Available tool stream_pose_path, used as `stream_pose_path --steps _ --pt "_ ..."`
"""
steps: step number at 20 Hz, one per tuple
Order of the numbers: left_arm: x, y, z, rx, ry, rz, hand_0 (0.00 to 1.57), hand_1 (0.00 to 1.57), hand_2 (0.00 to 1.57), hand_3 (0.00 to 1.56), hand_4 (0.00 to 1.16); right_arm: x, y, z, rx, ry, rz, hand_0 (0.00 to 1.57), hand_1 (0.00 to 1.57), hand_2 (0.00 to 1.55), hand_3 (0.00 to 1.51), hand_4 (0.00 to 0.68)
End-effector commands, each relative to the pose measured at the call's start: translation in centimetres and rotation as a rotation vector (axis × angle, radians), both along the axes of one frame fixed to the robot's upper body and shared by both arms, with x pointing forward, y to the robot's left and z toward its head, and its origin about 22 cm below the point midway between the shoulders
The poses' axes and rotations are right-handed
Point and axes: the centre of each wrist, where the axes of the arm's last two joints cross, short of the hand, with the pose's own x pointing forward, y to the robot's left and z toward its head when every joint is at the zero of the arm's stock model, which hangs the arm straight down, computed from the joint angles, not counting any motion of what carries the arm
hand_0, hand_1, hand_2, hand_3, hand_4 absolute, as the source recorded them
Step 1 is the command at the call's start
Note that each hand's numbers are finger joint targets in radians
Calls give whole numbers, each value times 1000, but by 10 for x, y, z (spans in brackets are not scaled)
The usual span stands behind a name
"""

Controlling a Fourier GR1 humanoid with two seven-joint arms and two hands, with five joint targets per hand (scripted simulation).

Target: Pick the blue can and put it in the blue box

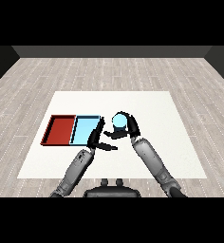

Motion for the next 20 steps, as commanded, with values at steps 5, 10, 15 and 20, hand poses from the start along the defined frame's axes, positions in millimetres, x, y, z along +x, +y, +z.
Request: stream_pose_path --steps 5,10,15,20 --pt "1 -14 -12 12 12 -6 0 0 0 0 0 -8 4 -10 -14 1 20 1471 1471 1450 1385 588" --pt "4 -19 -10 13 39 -5 0 0 0 0 0 11 11 -2 -3 -7 25 1494 1494 1456 1381 570" --pt "-7 -17 -5 11 57 2 0 0 0 0 0 -12 15 -3 -22 -6 33 1503 1503 1458 1376 548" --pt "7 -22 -9 1 26 -32 0 0 0 0 0 -14 22 -4 -33 -10 68 1489 1489 1456 1380 540"
